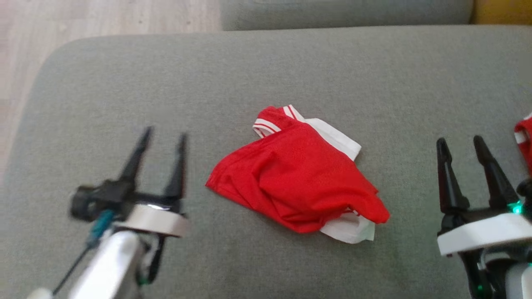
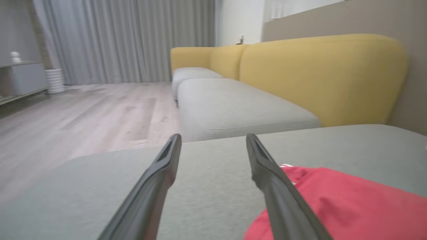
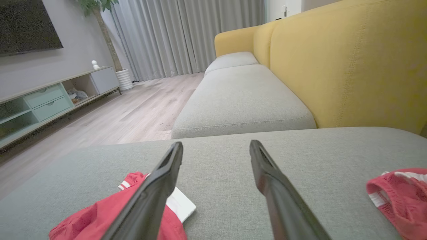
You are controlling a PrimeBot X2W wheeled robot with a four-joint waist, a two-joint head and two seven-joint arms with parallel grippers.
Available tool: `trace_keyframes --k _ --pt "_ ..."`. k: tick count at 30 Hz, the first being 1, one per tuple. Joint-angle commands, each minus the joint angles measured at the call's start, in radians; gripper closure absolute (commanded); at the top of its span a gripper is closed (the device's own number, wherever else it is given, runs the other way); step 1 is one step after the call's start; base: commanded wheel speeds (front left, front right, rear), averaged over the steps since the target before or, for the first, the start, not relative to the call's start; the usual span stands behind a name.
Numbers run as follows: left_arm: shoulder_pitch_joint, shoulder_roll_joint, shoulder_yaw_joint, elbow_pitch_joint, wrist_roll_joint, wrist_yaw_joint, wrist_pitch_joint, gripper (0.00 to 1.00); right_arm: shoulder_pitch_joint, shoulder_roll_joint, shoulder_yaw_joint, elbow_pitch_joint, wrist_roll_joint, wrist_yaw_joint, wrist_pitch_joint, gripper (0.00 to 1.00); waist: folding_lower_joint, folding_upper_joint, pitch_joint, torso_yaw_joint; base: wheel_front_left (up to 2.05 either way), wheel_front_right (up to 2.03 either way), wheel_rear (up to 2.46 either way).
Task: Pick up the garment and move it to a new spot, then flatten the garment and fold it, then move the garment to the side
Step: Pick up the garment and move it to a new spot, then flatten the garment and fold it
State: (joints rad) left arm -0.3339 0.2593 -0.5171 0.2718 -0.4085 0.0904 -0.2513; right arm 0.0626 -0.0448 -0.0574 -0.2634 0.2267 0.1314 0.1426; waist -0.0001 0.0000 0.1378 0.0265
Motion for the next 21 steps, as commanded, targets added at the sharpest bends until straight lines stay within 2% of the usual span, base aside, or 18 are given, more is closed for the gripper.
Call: trace_keyframes --k 1,2,9,21 --pt "0.008 0.056 0.089 -0.029 -0.023 0.02 -0.009 0.0 0.005 -0.005 0.018 -0.043 -0.011 -0.001 0.01 0.0 0.0001 0.0 -0.025 0.025 0.0 0.0 0.0" --pt "0.038 0.083 0.131 -0.028 -0.044 0.029 -0.01 0.0 0.016 -0.005 0.016 -0.044 -0.012 -0.001 0.016 0.0 0.0001 0.0 -0.036 0.036 0.0 0.0 0.0" --pt "0.121 0.13 0.201 -0.023 -0.114 0.028 -0.007 0.0 0.054 -0.005 0.011 -0.046 -0.017 -0.001 0.035 0.0 0.0001 0.0 -0.072 0.054 0.0 0.0 0.0" --pt "0.266 0.151 0.149 -0.139 -0.086 0.088 0.065 0.0 0.145 -0.005 0.015 -0.058 -0.007 -0.001 0.07 0.0 0.0001 0.0 -0.152 0.039 0.0 0.0 0.0"
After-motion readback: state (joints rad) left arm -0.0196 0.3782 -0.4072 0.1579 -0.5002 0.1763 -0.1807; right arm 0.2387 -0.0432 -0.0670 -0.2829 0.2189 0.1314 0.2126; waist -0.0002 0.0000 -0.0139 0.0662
